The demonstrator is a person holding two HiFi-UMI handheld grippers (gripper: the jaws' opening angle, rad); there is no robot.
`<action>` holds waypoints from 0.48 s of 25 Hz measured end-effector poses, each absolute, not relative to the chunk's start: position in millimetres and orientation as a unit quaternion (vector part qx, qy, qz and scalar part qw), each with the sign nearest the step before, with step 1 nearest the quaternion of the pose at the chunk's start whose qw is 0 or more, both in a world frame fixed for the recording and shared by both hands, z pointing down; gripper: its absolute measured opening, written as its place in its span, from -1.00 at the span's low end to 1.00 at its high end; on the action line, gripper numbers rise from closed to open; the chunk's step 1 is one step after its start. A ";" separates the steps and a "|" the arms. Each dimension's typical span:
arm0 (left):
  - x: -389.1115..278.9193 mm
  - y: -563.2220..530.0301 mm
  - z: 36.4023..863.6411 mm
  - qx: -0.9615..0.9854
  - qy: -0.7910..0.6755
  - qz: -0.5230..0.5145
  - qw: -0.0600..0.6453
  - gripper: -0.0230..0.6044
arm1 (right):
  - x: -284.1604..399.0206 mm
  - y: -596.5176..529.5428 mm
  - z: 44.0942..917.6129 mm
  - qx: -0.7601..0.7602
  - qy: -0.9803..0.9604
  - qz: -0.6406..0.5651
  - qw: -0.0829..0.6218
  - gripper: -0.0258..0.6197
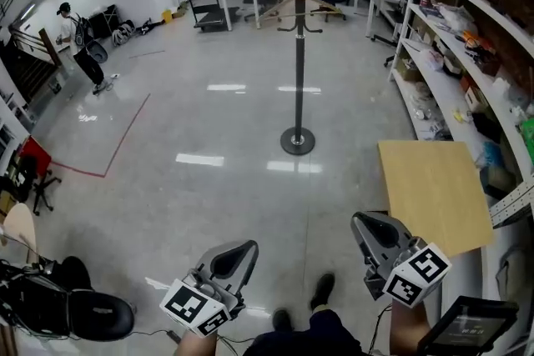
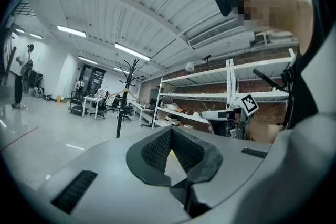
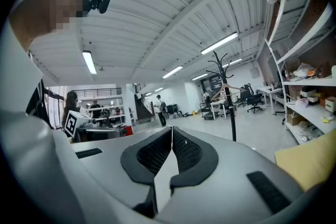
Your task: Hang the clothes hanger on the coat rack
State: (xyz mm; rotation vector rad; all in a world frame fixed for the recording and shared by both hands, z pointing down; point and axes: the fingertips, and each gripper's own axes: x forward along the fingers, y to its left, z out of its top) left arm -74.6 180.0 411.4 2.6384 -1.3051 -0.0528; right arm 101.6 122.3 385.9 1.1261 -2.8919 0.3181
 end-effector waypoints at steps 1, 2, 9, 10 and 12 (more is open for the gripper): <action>-77.3 188.6 413.1 0.891 -0.444 -0.015 0.098 -0.93 | 99.5 134.4 384.9 0.364 -0.926 0.094 0.018 -0.90; -79.3 196.4 413.4 0.890 -0.445 -0.014 0.096 -0.93 | 97.4 145.2 384.5 0.367 -0.926 0.085 0.026 -0.90; -62.1 239.5 398.6 0.886 -0.456 -0.027 0.083 -0.93 | 113.7 190.5 369.7 0.369 -0.926 0.071 0.021 -0.90; -59.1 247.6 397.2 0.885 -0.458 -0.025 0.084 -0.93 | 117.9 200.2 367.2 0.369 -0.927 0.069 0.015 -0.90; -52.0 265.9 394.9 0.882 -0.462 -0.021 0.087 -0.93 | 129.1 222.6 363.2 0.373 -0.925 0.071 0.005 -0.90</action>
